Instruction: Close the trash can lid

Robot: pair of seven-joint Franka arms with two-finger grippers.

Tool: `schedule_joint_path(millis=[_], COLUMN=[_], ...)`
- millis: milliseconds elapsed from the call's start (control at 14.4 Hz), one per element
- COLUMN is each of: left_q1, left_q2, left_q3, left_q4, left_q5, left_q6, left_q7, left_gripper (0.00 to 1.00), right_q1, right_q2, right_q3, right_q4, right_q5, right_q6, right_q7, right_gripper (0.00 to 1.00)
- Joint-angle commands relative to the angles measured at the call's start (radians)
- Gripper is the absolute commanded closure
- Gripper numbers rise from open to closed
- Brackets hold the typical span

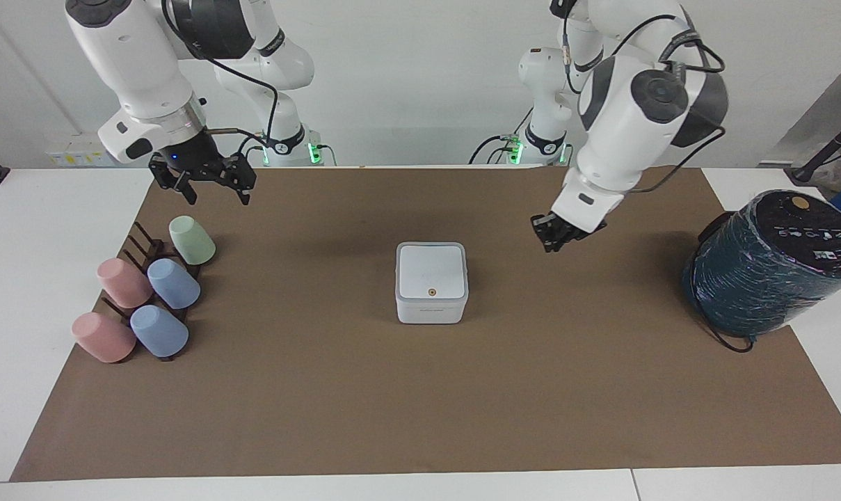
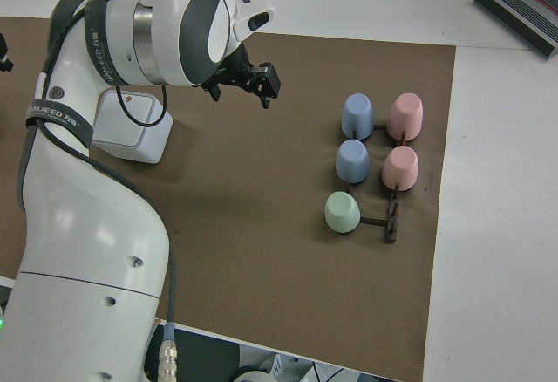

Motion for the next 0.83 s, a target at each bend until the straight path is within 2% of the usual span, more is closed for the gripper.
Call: schedule_joint_path(millis=[0, 139, 277, 347, 485, 762], left_q1=[0.050, 0.090, 0.112, 0.112, 0.113, 0.167], left_q2=[-0.087, -0.119, -0.128, -0.128, -0.128, -0.128], left_q3=[-0.012, -0.012, -0.012, -0.012, -0.010, -0.012], left_q4=[-0.010, -0.010, -0.012, -0.013, -0.015, -0.033], left_q5=[0.114, 0.143, 0.133, 0.130, 0.085, 0.015], left_q6=[-0.085, -0.124, -0.110, -0.098, -0.062, -0.012], left_q7=[0.169, 0.252, 0.260, 0.259, 0.248, 0.251], left_gripper=[0.77, 0.68, 0.44, 0.38, 0.33, 0.33], right_q1=[-0.004, -0.004, -0.004, -0.004, -0.004, -0.004], right_q2=[-0.026, -0.026, -0.026, -0.026, -0.026, -0.026], right_q3=[0.000, 0.000, 0.000, 0.000, 0.000, 0.000], right_q4=[-0.030, -0.028, -0.028, -0.028, -0.030, -0.030], right_q5=[0.018, 0.018, 0.018, 0.018, 0.018, 0.018], right_q6=[0.009, 0.009, 0.009, 0.009, 0.009, 0.009], right_q7=[0.009, 0.009, 0.009, 0.009, 0.009, 0.009], right_gripper=[0.00, 0.00, 0.00, 0.00, 0.00, 0.00])
